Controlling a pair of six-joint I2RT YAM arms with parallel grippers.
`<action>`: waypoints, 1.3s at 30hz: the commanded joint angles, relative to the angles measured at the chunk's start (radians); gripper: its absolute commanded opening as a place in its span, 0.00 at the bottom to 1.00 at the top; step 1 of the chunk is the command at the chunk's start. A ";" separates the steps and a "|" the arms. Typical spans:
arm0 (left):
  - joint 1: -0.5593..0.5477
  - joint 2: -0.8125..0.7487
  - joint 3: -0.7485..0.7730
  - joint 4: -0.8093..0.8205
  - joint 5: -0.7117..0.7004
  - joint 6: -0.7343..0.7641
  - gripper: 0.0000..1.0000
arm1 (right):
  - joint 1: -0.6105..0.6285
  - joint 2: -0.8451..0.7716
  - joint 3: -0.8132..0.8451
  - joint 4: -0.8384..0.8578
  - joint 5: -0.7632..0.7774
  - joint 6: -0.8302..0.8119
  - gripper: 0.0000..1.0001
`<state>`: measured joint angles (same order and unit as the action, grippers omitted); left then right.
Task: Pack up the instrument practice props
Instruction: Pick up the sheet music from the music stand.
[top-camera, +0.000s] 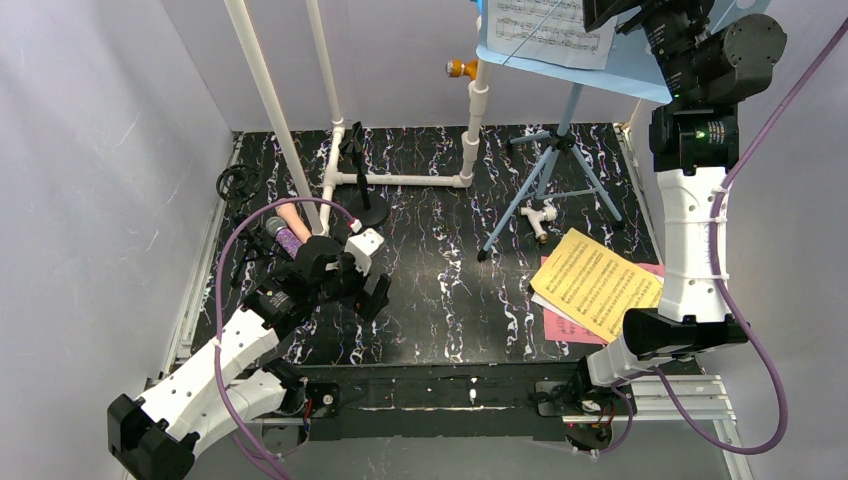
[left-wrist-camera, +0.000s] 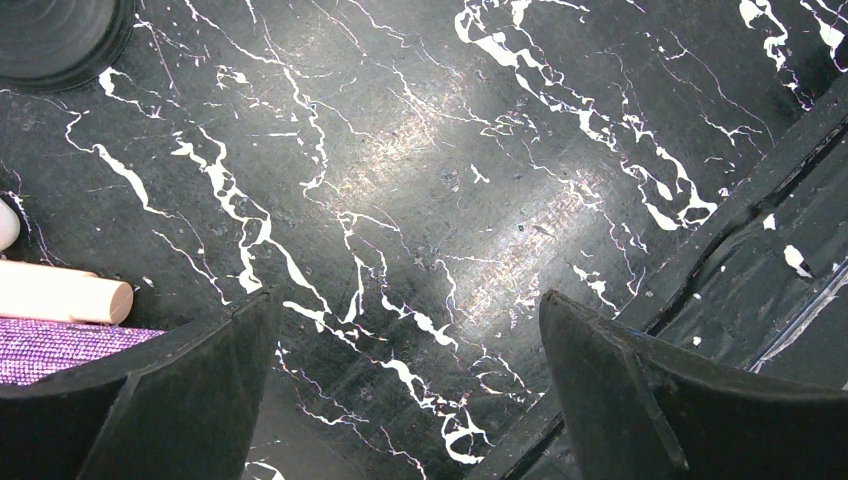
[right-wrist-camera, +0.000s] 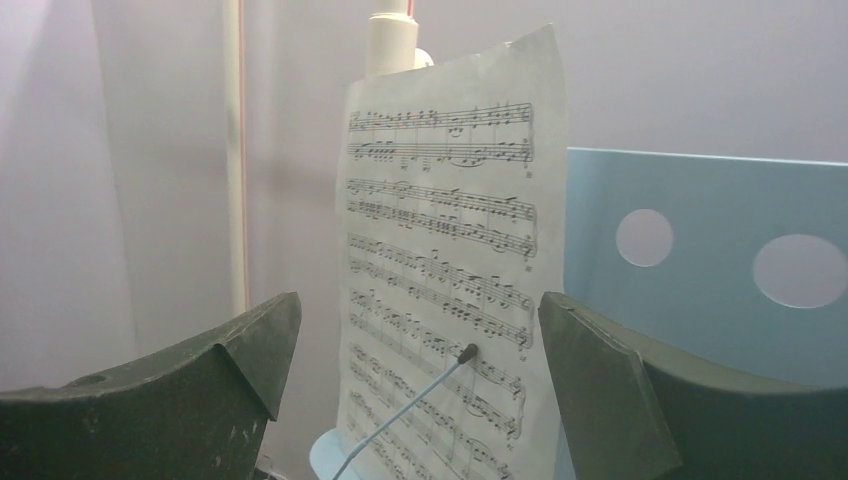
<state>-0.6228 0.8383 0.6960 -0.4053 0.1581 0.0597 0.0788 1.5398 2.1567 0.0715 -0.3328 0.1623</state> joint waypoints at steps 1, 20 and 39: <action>0.006 -0.019 0.008 -0.018 0.005 0.005 1.00 | -0.004 -0.014 0.032 0.061 0.107 -0.052 0.98; 0.006 -0.022 0.007 -0.018 0.000 0.007 1.00 | -0.003 0.110 0.120 0.046 0.159 -0.034 0.97; 0.006 -0.021 0.006 -0.018 0.000 0.009 1.00 | -0.002 0.146 0.146 0.020 0.114 -0.049 0.47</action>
<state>-0.6228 0.8356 0.6960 -0.4053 0.1577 0.0597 0.0795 1.6775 2.2555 0.0746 -0.2554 0.1337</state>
